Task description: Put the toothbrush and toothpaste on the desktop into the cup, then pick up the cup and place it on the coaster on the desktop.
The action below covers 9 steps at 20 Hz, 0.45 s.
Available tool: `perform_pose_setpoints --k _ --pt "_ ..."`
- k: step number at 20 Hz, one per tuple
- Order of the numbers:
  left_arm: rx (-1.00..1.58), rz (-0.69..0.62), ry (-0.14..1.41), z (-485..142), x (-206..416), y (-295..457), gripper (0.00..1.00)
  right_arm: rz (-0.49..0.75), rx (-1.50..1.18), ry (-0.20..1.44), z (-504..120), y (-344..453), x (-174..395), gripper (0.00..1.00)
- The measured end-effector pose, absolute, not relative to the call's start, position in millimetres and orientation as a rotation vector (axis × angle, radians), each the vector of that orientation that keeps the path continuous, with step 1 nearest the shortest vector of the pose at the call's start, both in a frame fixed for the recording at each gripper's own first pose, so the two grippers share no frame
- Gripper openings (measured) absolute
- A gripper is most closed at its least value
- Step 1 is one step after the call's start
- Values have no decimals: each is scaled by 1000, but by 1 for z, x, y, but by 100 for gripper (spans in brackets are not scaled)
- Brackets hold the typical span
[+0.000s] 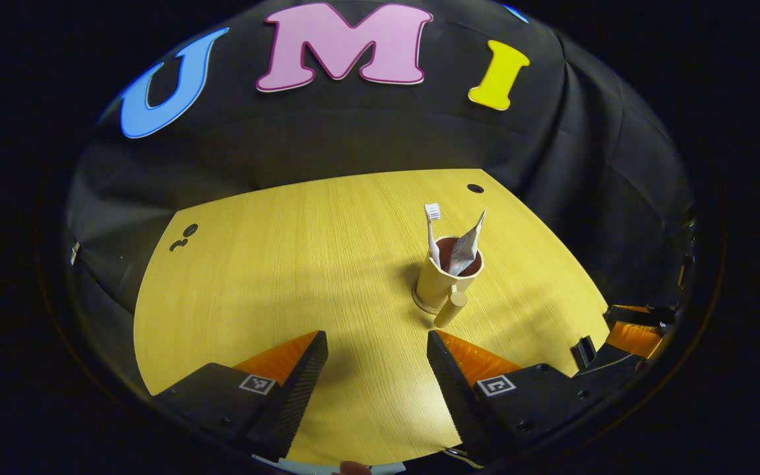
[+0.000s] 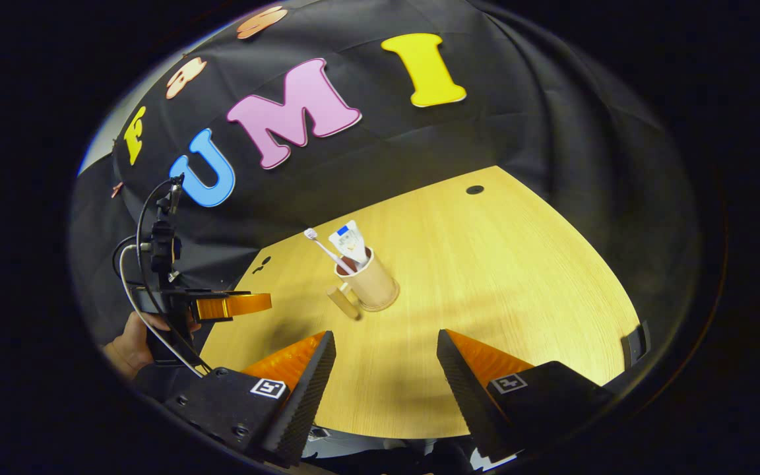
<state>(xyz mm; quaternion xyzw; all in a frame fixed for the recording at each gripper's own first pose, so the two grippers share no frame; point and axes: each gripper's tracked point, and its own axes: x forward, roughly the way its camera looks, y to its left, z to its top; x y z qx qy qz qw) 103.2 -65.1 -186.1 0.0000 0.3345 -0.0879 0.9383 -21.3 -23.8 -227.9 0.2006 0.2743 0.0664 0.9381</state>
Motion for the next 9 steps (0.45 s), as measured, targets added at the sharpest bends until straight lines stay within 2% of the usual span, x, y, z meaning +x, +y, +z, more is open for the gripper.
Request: perform_pose_setpoints --k 2,3,9 --pt "-17 -159 647 -182 93 -54 95 164 390 563 -222 -11 -14 86" --pt "-27 -151 629 -179 87 -48 94 179 381 565 -219 -4 -13 95" --pt "-74 -103 627 -178 52 -21 96 244 339 571 -207 29 -6 95"
